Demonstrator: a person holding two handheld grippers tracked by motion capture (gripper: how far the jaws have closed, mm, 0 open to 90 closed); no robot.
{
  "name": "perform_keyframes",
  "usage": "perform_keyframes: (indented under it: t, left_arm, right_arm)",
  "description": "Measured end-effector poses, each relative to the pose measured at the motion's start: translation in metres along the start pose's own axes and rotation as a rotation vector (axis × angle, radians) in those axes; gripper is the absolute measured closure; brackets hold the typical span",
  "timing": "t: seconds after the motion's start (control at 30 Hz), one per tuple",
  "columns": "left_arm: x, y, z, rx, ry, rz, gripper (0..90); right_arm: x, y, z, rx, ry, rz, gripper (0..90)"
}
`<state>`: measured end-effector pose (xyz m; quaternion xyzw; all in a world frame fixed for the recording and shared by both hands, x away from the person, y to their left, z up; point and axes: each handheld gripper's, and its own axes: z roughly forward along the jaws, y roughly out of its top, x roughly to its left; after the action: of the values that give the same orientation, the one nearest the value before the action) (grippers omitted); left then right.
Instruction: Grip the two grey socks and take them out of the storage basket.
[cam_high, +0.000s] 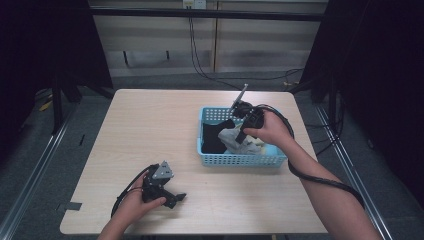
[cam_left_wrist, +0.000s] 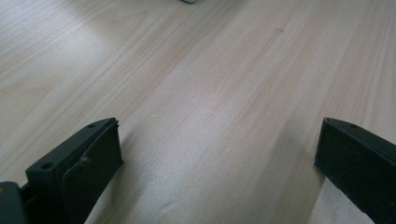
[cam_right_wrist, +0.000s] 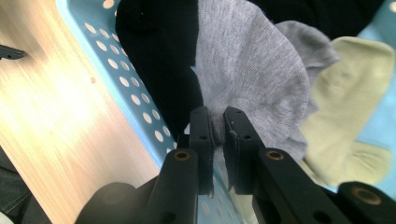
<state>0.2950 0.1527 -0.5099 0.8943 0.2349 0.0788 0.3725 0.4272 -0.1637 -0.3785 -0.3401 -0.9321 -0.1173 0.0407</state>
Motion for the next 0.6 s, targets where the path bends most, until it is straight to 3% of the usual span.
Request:
perform_keyframes:
  t: [0.6]
  left_arm:
    - [0.000,0.000,0.000,0.003,0.008,0.000,0.0]
  right_arm:
    - [0.003,-0.007,-0.045,-0.060,-0.023,0.000,82.5]
